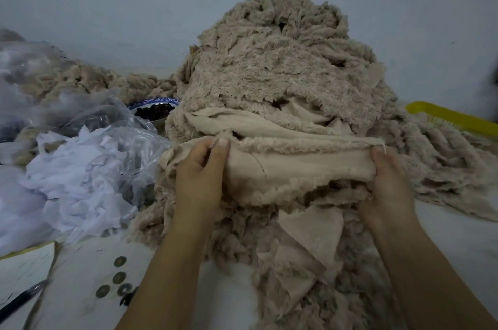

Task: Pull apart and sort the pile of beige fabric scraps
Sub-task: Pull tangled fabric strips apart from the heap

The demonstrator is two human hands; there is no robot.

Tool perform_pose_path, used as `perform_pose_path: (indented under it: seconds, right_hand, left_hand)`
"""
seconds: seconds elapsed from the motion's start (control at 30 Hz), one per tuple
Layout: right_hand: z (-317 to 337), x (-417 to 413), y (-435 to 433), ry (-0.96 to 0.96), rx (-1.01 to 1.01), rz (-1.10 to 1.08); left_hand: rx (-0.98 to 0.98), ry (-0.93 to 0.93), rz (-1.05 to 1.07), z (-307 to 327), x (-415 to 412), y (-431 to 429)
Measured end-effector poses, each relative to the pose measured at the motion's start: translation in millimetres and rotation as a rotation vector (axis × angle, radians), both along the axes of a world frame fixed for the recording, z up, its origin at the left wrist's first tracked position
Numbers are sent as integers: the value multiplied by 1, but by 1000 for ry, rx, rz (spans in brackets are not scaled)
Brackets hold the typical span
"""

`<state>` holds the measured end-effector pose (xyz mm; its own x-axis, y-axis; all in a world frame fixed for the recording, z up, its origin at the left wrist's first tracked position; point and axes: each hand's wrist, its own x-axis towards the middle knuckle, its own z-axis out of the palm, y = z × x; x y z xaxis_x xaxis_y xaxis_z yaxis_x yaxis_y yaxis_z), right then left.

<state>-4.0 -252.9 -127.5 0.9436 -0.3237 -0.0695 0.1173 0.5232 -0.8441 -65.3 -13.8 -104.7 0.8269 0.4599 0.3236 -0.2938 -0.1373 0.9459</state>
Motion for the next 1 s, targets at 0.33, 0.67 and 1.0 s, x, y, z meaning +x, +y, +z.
perform_pose_path:
  seconds: [0.33, 0.67, 1.0]
  right_hand:
    - [-7, 6, 0, 80, -292, -68]
    - [2, -43, 60, -412, -1129, 428]
    - [-6, -22, 47, -181, -1129, 208]
  left_hand:
    - [-614, 117, -440, 1, 0, -8]
    - [-43, 76, -331, -12, -5, -26]
    - [178, -7, -64, -11, -4, -31]
